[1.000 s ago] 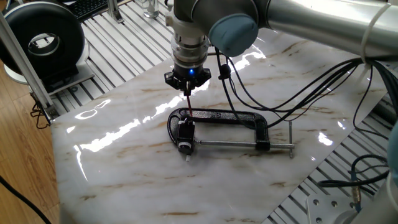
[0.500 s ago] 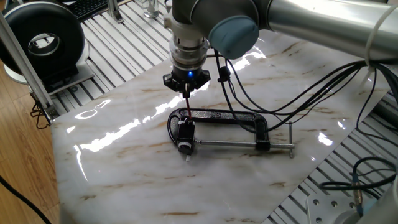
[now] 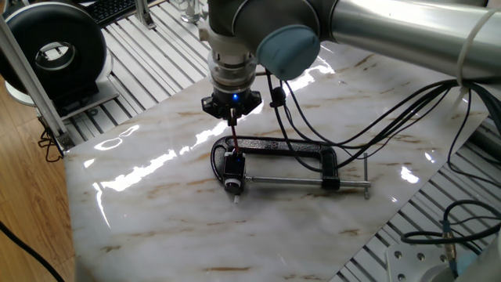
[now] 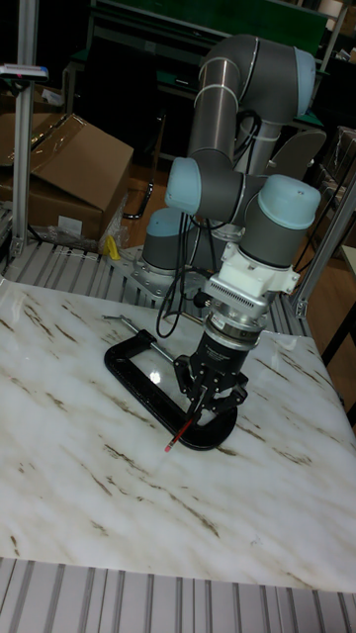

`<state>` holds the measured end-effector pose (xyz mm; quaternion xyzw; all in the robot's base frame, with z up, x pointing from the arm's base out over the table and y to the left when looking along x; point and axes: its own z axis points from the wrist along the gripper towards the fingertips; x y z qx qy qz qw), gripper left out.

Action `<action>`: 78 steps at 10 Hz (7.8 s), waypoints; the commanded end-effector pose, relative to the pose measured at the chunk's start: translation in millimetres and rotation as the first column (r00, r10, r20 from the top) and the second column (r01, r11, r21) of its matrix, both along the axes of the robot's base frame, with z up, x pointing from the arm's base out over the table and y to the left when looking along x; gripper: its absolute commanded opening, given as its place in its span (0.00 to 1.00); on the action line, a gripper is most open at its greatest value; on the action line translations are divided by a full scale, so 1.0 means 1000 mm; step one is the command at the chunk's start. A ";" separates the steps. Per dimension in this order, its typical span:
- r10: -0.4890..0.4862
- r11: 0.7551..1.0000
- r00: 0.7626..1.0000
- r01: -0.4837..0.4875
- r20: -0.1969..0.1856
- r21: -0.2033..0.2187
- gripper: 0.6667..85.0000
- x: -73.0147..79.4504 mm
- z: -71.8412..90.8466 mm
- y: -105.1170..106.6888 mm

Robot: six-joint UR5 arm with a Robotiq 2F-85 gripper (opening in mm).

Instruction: Insert the pencil into the pencil sharpener

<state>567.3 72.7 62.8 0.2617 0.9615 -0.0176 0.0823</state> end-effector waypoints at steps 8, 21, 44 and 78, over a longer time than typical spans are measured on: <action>-0.007 1.000 1.000 0.007 0.002 0.002 0.00 -0.005 0.003 0.013; -0.007 1.000 1.000 0.007 -0.007 0.001 0.00 -0.019 0.001 0.017; -0.008 1.000 1.000 0.008 -0.015 0.022 0.00 -0.026 -0.006 0.026; 0.029 0.997 1.000 -0.029 -0.005 0.068 0.13 -0.052 -0.008 0.035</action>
